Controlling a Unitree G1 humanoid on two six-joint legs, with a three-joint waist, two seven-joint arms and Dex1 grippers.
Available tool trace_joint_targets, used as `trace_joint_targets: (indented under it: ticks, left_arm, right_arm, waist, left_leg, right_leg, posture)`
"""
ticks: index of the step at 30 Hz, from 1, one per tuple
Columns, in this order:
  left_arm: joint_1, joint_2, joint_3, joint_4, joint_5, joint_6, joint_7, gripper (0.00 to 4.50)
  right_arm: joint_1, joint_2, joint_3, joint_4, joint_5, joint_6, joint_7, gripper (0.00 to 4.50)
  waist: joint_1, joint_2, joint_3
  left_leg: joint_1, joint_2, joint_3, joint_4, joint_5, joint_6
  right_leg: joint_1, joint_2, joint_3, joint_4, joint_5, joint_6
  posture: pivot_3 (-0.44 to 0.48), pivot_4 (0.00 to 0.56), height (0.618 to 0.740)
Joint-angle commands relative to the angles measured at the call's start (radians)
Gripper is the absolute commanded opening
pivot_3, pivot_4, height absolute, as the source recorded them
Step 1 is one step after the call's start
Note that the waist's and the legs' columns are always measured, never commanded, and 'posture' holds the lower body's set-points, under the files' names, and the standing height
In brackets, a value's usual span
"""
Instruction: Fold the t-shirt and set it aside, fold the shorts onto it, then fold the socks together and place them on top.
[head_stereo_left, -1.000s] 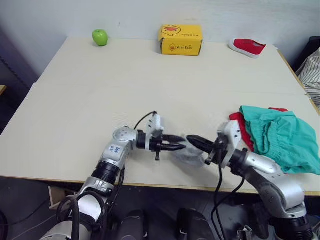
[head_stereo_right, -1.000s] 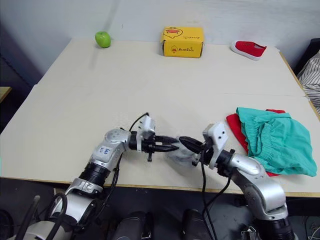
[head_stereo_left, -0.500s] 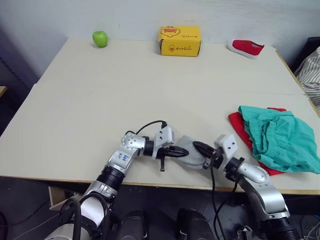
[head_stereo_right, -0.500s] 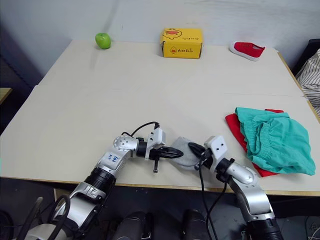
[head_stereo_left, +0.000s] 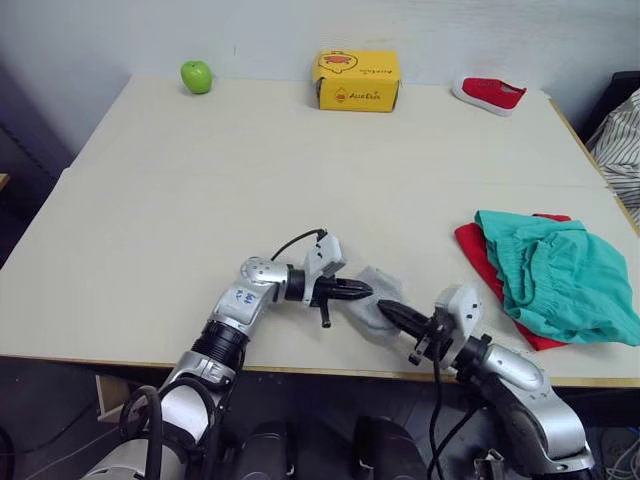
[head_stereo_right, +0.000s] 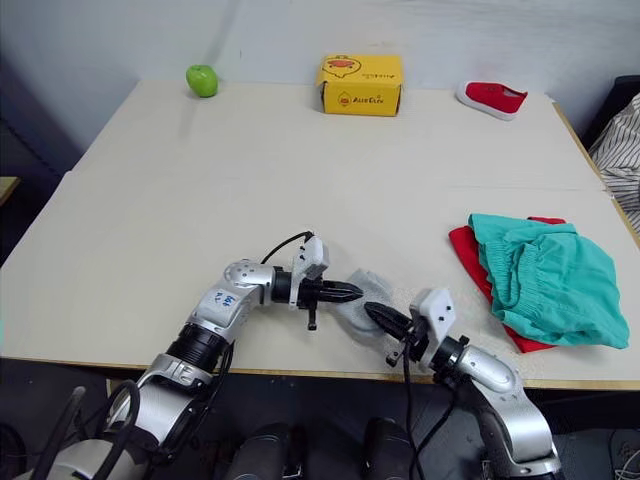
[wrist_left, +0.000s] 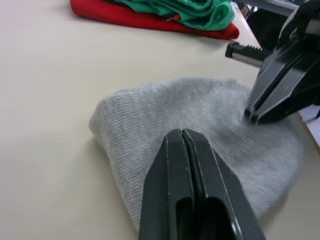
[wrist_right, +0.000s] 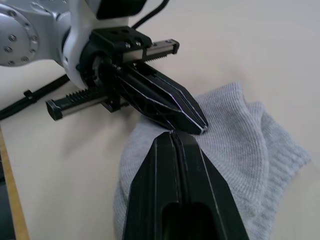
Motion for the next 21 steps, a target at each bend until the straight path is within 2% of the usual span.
trace_joint_targets:
  ticks: [1,2,4,7,11,16,21]
  left_arm:
    - [-0.007,-0.006,-0.015,0.026,0.021,0.018,0.016,0.04]
    - [-0.01,-0.007,-0.015,0.033,0.024,0.017,0.021,0.04]
    - [-0.015,-0.011,-0.01,0.044,0.023,0.011,0.026,0.0]
    - [-0.016,-0.011,-0.008,0.048,0.024,0.003,0.025,0.0]
    - [-0.002,-0.011,-0.009,0.045,0.026,-0.003,0.027,0.0]
    - [0.011,-0.013,-0.016,0.037,0.028,0.002,0.029,0.0]
    - [0.019,-0.007,-0.02,0.032,0.031,0.013,0.027,0.0]
  right_arm:
    - [0.071,-0.076,-0.062,-0.054,0.033,0.0,0.07,0.0]
    - [0.089,-0.089,-0.078,-0.074,0.062,0.021,0.076,0.0]
    - [0.152,-0.133,-0.146,-0.163,0.198,0.148,0.071,0.37]
    - [0.2,-0.133,-0.262,-0.239,0.413,0.301,-0.036,1.31]
    - [0.275,-0.212,-0.33,-0.231,0.939,0.607,-0.363,2.75]
    - [0.176,-0.211,-0.216,-0.161,1.248,0.658,-0.697,4.46]
    - [0.038,-0.144,-0.124,-0.064,1.449,0.585,-0.975,4.46]
  waist:
    - [0.004,0.0,0.0]
    - [0.005,0.0,0.0]
    - [0.004,0.0,0.0]
    - [0.004,0.0,0.0]
    - [0.004,0.0,0.0]
    - [0.0,0.0,0.0]
    - [0.002,0.0,-0.001]
  left_leg:
    - [0.0,0.0,-0.001,0.0,0.0,0.0]
    - [0.0,0.0,-0.001,0.0,0.0,0.0]
    - [0.0,0.0,-0.001,0.0,0.0,0.001]
    - [0.0,0.001,-0.001,0.0,0.0,0.0]
    - [0.001,0.001,-0.002,0.0,-0.003,0.005]
    - [0.001,0.002,-0.002,0.0,-0.003,0.005]
    - [0.001,0.002,-0.002,0.0,-0.003,0.005]
  right_leg:
    - [0.0,0.0,0.0,0.0,0.0,0.0]
    - [0.0,0.0,-0.001,0.0,0.0,0.0]
    - [0.0,0.0,0.0,-0.001,0.0,0.0]
    - [0.001,0.0,-0.001,-0.001,0.0,0.0]
    - [0.001,-0.002,0.0,-0.003,0.0,-0.001]
    - [0.002,-0.002,0.0,-0.004,0.0,-0.001]
    - [0.001,-0.001,0.0,-0.004,0.0,-0.002]
  posture:
    - [0.0,0.15,0.74]
    - [0.0,0.15,0.74]
    - [0.0,0.15,0.74]
    - [0.0,0.15,0.74]
    - [0.0,0.15,0.74]
    - [0.0,0.15,0.74]
    - [0.0,0.15,0.74]
